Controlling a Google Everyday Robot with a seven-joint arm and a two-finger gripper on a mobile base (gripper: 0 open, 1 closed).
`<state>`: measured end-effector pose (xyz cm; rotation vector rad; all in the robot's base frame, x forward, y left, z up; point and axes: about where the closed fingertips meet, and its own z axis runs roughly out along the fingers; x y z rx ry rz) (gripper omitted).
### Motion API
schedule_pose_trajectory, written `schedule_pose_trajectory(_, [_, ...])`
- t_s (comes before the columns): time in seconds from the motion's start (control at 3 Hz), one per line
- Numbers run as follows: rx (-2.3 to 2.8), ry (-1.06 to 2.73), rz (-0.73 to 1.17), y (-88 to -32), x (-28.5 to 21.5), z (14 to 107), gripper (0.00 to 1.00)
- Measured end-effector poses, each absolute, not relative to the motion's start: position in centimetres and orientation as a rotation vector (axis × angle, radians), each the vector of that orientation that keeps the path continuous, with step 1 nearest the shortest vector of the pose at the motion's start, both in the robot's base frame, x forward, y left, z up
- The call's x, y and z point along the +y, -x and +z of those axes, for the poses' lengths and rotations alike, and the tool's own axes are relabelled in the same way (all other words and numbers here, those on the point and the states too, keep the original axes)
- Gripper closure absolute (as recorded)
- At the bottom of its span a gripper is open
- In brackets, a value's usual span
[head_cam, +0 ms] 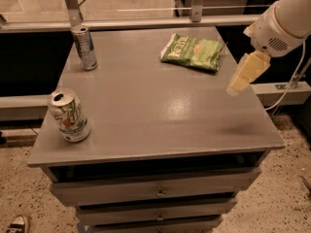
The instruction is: Move green jalapeno chip bag near redbull can
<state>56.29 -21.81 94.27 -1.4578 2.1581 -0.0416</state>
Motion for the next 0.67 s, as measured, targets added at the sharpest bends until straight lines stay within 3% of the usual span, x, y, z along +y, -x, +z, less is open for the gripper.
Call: schedule_pose_trajectory(0.67, [2.111, 1.103, 0.154, -70.0, -20.5, 90.0, 0.0])
